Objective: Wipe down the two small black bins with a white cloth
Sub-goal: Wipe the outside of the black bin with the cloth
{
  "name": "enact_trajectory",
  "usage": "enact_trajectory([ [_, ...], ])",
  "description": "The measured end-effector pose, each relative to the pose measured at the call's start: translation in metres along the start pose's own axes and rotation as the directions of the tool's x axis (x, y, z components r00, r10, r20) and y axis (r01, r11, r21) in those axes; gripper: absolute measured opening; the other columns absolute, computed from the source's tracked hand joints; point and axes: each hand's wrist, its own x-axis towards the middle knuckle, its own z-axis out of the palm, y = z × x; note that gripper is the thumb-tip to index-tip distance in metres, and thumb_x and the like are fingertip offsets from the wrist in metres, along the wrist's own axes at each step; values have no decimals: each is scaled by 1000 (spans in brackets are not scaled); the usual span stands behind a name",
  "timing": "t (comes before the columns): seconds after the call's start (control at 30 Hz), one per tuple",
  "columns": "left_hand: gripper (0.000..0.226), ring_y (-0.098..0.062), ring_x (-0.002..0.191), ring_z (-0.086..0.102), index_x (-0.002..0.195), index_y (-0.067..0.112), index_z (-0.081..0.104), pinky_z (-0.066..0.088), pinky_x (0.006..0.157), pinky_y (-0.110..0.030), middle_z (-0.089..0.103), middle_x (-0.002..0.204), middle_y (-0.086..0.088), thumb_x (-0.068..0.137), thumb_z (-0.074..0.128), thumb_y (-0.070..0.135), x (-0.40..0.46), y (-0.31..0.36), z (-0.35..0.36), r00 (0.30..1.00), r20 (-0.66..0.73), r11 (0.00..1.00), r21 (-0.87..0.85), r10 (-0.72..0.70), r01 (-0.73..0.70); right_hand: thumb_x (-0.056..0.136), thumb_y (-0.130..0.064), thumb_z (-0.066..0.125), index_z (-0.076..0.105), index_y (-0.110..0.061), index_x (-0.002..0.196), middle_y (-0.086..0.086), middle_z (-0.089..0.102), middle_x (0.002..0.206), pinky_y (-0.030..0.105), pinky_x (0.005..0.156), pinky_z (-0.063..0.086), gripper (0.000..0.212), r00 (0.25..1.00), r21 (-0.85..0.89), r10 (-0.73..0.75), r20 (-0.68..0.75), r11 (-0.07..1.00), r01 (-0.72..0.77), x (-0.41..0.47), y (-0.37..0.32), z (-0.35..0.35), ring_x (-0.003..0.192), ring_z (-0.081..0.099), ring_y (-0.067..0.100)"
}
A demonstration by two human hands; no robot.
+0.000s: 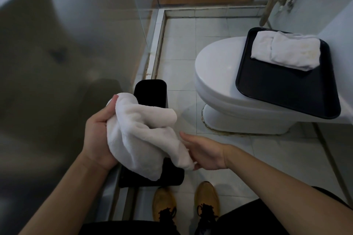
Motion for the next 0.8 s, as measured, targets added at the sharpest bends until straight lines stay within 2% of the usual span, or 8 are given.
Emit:
enact_trajectory([
  [0.1,37,-22,66,73,72,5,79,60,55,-32,72,74,-14,52,69,36,1,-2,1,999,-41,999,38,-6,7,90,-52,62,64,-18,128,2,68,126,39,110,42,51,992,-31,-72,-101,997,69,2,-2,2,117,61,20],
  [0.2,39,-22,67,73,73,5,79,60,57,-33,72,76,-14,51,71,37,-1,-1,2,998,-55,998,60,-7,10,89,-16,68,71,-8,120,11,71,120,41,108,46,32,974,-78,-164,-153,985,154,4,-1,5,116,64,25],
  [0.33,40,-24,75,73,89,5,75,61,65,-35,71,84,-14,75,59,39,1,4,-10,988,-153,995,96,13,2,83,0,69,73,-9,113,10,73,113,33,92,54,32,896,-113,-313,-316,950,292,-2,-4,6,108,66,23],
  [0.43,47,-27,85,72,104,5,68,60,77,-39,70,94,-15,74,62,40,3,10,-21,983,-177,990,134,54,-30,83,0,71,72,-11,114,12,73,112,37,94,54,33,789,-103,-422,-447,900,423,-9,-7,1,107,67,26],
  [0.53,36,-24,92,72,88,12,79,56,85,-38,74,97,-11,91,53,37,6,19,-32,966,-240,973,226,93,-37,92,-7,67,67,-16,116,8,75,105,34,83,58,25,647,-241,-520,-558,847,473,-25,-17,-4,98,70,20],
  [0.6,37,-24,100,70,105,8,73,55,90,-38,73,106,-11,95,53,38,12,24,-47,934,-332,948,316,133,-23,95,-13,65,65,-20,109,-1,75,97,29,71,57,16,501,-418,-604,-620,795,441,-39,-25,-5,88,71,14],
  [0.67,46,-26,100,68,119,8,64,52,88,-38,70,114,-13,87,66,41,22,26,-68,861,-473,892,449,187,54,94,-17,67,63,-20,100,-1,74,91,36,70,57,7,384,-487,-644,-662,759,433,-50,-30,-3,84,70,18],
  [0.8,51,-27,94,66,111,-1,65,50,85,-36,68,110,-16,76,80,33,34,22,-105,757,-626,802,542,187,251,90,-14,69,58,-14,88,12,68,80,39,65,48,12,321,-572,-705,-632,704,420,-58,-37,6,73,61,33],
])
